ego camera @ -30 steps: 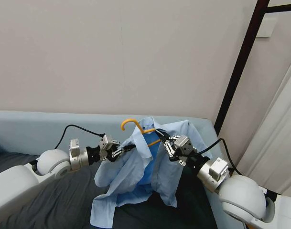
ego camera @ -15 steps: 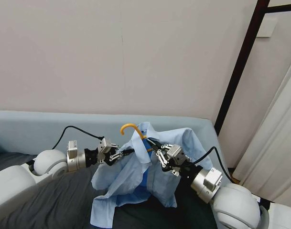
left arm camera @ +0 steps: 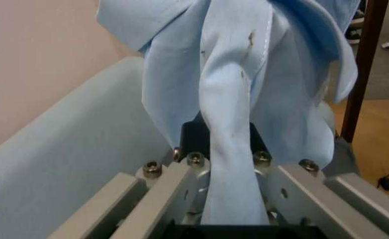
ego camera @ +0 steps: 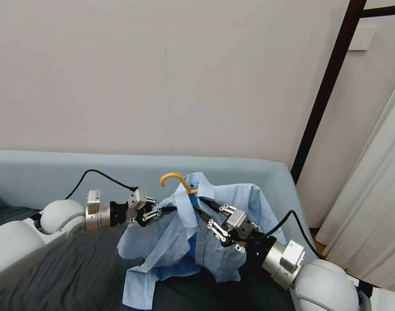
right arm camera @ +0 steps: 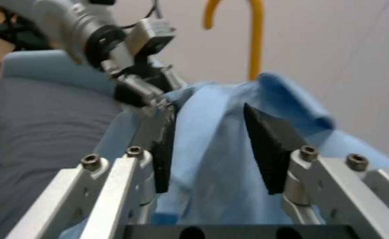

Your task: Pick up the clothes from the sofa and hang them on the clothes hanger.

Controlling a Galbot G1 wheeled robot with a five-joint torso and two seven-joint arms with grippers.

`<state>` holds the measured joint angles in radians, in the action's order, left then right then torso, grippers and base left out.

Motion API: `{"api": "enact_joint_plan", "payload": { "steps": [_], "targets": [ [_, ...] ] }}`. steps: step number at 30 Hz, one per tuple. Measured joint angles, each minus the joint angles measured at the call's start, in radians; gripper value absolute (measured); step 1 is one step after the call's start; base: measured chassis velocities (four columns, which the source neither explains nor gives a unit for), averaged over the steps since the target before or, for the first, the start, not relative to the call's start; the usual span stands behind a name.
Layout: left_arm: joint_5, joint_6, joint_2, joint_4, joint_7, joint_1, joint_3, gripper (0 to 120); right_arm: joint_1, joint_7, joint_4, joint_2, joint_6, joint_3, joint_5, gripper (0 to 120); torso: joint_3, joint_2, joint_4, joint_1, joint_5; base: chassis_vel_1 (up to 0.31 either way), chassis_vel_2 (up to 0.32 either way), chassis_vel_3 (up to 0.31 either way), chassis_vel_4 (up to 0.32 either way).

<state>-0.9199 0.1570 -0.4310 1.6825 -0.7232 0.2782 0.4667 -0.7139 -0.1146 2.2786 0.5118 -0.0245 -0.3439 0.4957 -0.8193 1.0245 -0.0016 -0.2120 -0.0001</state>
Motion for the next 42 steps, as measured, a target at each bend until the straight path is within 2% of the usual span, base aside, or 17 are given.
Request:
{"api": "enact_joint_plan", "payload": {
  "steps": [4,5,9,10,12,15,16,18,21,22,25,26,28,30,36,40,42],
  "targets": [
    [0.001,0.004,-0.012,-0.032,-0.025,-0.006,0.002,1,-0.098,0.027,0.004,-0.006,-0.042,0.026,-0.078,62,0.000,0.000,-0.0001,0.000,0.0001,0.000,0.000,0.000,0.000],
    [0.001,0.004,-0.012,-0.032,-0.025,-0.006,0.002,1,-0.098,0.027,0.004,-0.006,-0.042,0.026,-0.078,62,0.000,0.000,-0.0001,0.000,0.0001,0.000,0.000,0.000,0.000],
    [0.022,0.025,-0.012,-0.050,-0.060,-0.023,0.003,1,-0.129,0.022,0.012,-0.034,-0.076,0.071,-0.073,79,0.000,0.000,0.0001,0.000,0.0000,0.000,0.000,0.000,0.000],
    [0.022,0.025,-0.012,-0.050,-0.060,-0.023,0.003,1,-0.129,0.022,0.012,-0.034,-0.076,0.071,-0.073,79,0.000,0.000,0.0001,0.000,0.0000,0.000,0.000,0.000,0.000],
    [0.041,0.042,-0.010,-0.063,-0.079,-0.044,0.003,1,-0.099,-0.006,0.026,-0.064,-0.066,0.086,-0.035,88,0.000,0.000,0.0000,0.000,0.0001,0.000,0.000,0.000,0.000],
    [0.074,0.070,-0.006,-0.080,-0.095,-0.078,0.006,1,0.002,-0.107,0.077,-0.086,0.046,0.106,0.137,98,0.000,0.000,0.0000,0.000,0.0000,0.000,0.000,0.000,0.000],
    [0.074,0.070,-0.006,-0.080,-0.095,-0.078,0.006,1,0.002,-0.107,0.077,-0.086,0.046,0.106,0.137,98,0.000,0.000,0.0000,0.000,0.0000,0.000,0.000,0.000,0.000],
    [0.106,0.088,-0.004,-0.097,-0.120,-0.104,0.011,1,0.087,-0.144,0.092,-0.114,0.092,0.105,0.236,100,0.000,0.000,0.0004,0.000,0.0001,0.000,0.000,0.000,0.000],
    [0.132,0.103,-0.004,-0.108,-0.143,-0.122,0.018,1,0.158,-0.107,0.086,-0.159,0.103,0.082,0.270,100,0.000,0.000,0.0003,0.000,0.0000,0.000,0.000,0.000,0.000],
    [0.139,0.107,-0.005,-0.109,-0.150,-0.127,0.019,1,0.185,-0.075,0.080,-0.177,0.113,0.072,0.286,100,0.000,0.000,0.0002,0.000,-0.0002,0.000,0.000,0.000,0.000],
    [0.156,0.115,-0.010,-0.094,-0.159,-0.131,0.021,1,0.303,0.112,0.051,-0.227,0.258,0.040,0.416,100,0.000,0.000,-0.0003,0.000,-0.0001,0.000,0.000,0.000,0.000],
    [0.156,0.115,-0.010,-0.094,-0.159,-0.131,0.021,1,0.303,0.112,0.051,-0.227,0.258,0.040,0.416,100,0.000,0.000,-0.0003,0.000,-0.0001,0.000,0.000,0.000,0.000],
    [0.173,0.123,-0.011,-0.079,-0.159,-0.125,0.020,1,0.385,0.208,0.023,-0.228,0.336,0.009,0.492,100,0.000,0.000,-0.0002,0.000,0.0001,0.000,0.000,0.000,0.000],
    [0.185,0.129,-0.010,-0.069,-0.160,-0.110,0.012,1,0.472,0.249,-0.005,-0.217,0.374,-0.055,0.522,100,0.000,0.000,-0.0001,0.000,0.0000,0.000,0.000,0.000,0.000],
    [0.206,0.143,0.004,-0.051,-0.166,-0.050,-0.038,1,0.622,0.273,-0.061,-0.192,0.421,-0.230,0.508,100,0.000,0.000,0.0003,0.000,-0.0001,0.000,0.000,0.000,0.000],
    [0.208,0.151,0.015,-0.042,-0.170,-0.023,-0.060,1,0.667,0.271,-0.084,-0.173,0.454,-0.289,0.507,100,0.000,0.000,0.0000,0.000,0.0001,0.000,0.000,0.000,0.000],
    [0.214,0.157,0.023,-0.036,-0.174,-0.004,-0.075,1,0.697,0.265,-0.099,-0.158,0.481,-0.322,0.509,94,0.000,0.000,0.0002,0.000,0.0000,0.000,0.000,0.000,0.000]
  ]
}}
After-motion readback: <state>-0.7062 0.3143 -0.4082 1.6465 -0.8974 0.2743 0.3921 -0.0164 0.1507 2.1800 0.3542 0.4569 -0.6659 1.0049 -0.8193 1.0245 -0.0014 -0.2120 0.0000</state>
